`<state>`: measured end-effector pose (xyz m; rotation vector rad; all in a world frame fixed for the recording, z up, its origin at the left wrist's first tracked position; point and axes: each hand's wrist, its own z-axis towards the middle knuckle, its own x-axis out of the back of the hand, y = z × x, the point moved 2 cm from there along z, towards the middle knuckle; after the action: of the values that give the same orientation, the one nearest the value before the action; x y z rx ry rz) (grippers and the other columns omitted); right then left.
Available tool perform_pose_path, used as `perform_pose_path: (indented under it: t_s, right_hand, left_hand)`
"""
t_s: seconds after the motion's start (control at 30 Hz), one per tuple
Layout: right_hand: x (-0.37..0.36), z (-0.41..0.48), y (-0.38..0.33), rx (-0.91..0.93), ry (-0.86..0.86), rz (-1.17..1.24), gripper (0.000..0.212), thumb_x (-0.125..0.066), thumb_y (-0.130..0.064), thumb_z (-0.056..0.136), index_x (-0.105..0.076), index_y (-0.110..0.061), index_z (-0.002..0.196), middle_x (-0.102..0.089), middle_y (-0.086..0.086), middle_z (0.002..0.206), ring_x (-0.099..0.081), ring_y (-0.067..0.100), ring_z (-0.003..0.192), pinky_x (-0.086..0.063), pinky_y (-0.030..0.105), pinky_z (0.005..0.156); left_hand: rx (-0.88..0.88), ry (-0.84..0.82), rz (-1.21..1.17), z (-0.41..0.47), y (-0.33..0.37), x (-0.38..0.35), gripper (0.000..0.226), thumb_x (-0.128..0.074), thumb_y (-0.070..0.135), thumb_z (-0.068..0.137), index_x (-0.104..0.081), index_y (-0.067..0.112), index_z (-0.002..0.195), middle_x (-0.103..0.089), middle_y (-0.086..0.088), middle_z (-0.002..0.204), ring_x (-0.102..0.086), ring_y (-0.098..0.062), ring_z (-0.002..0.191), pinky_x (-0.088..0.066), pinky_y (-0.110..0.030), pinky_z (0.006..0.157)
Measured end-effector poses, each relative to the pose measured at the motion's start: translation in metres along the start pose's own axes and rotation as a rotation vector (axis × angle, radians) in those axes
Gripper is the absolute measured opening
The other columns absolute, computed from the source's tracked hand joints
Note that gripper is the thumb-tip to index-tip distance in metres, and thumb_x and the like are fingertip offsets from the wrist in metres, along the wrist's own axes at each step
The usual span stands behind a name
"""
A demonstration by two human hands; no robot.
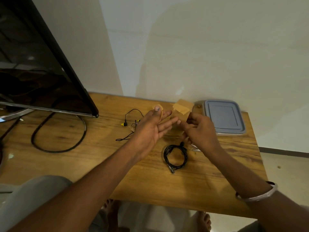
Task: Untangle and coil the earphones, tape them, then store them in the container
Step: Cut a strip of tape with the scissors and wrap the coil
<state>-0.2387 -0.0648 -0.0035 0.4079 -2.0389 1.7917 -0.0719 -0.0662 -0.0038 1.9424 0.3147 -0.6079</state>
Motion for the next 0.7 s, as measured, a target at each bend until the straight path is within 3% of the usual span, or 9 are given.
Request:
perform_pose_path:
  t_s: [0.1,0.2,0.37,0.47,0.53,0.6,0.7]
  right_hand:
    - [0.003,0.003,-0.002,0.352,0.091,-0.485,0.015,-0.069,-0.03,0.092,-0.066,-0.016,0.088,-0.068,-0.005,0.081,-0.064,0.013,0.063,-0.047,0.026,0.055]
    - [-0.001,0.005,0.003,0.487,0.105,-0.832,0.016,-0.065,-0.031,0.094,-0.066,-0.015,0.092,-0.064,-0.001,0.086,-0.063,0.022,0.071,-0.043,0.027,0.054]
    - [-0.012,0.015,0.015,0.461,0.037,-0.888,0.022,-0.061,-0.031,0.097,-0.07,-0.013,0.107,-0.065,0.004,0.099,-0.065,0.025,0.083,-0.043,0.028,0.06]
    - [-0.003,0.014,0.002,0.465,0.092,-0.743,0.024,-0.064,-0.031,0.095,-0.072,-0.014,0.109,-0.07,0.004,0.103,-0.068,0.025,0.082,-0.054,0.034,0.065]
    - [0.006,0.008,-0.017,0.455,0.129,-0.382,0.02,-0.065,-0.031,0.095,-0.076,-0.016,0.104,-0.074,-0.003,0.096,-0.067,0.017,0.071,-0.055,0.033,0.062]
    - [0.009,0.003,-0.033,0.274,-0.051,0.048,0.02,-0.066,-0.028,0.096,-0.077,-0.012,0.098,-0.074,-0.005,0.088,-0.065,0.015,0.062,-0.052,0.028,0.052]
    - [0.005,-0.003,-0.035,0.006,-0.333,0.331,0.02,-0.069,-0.025,0.092,-0.075,-0.006,0.095,-0.07,0.008,0.085,-0.059,0.015,0.061,-0.048,0.025,0.047]
  left_hand:
    - [-0.073,0.15,0.113,0.001,0.006,0.008,0.026,-0.053,0.034,0.099,-0.057,0.01,0.108,-0.069,-0.009,0.117,-0.073,-0.026,0.093,-0.057,-0.042,0.091]
    - [-0.138,0.272,0.166,0.0,0.008,0.018,0.016,-0.062,0.027,0.096,-0.061,0.011,0.094,-0.064,-0.003,0.088,-0.063,-0.015,0.065,-0.059,-0.035,0.068]
    - [-0.152,0.275,0.235,-0.003,0.006,0.019,0.005,-0.07,0.015,0.09,-0.066,0.011,0.088,-0.058,0.004,0.067,-0.054,-0.01,0.049,-0.055,-0.026,0.053]
    - [-0.121,0.226,0.272,-0.003,0.002,0.018,0.007,-0.073,0.015,0.087,-0.069,0.01,0.088,-0.062,0.004,0.066,-0.054,-0.012,0.05,-0.054,-0.026,0.052]
    - [-0.096,0.18,0.289,-0.002,0.003,0.015,0.008,-0.075,0.016,0.085,-0.07,0.01,0.087,-0.064,0.002,0.071,-0.054,-0.012,0.052,-0.053,-0.027,0.054]
    - [-0.09,0.102,0.312,-0.002,0.005,0.01,0.007,-0.074,0.015,0.084,-0.07,0.01,0.086,-0.064,-0.001,0.072,-0.054,-0.013,0.053,-0.054,-0.027,0.053]
    - [-0.115,0.014,0.386,-0.006,0.004,0.006,0.004,-0.073,0.01,0.085,-0.071,0.01,0.082,-0.064,-0.001,0.068,-0.055,-0.014,0.053,-0.053,-0.027,0.052]
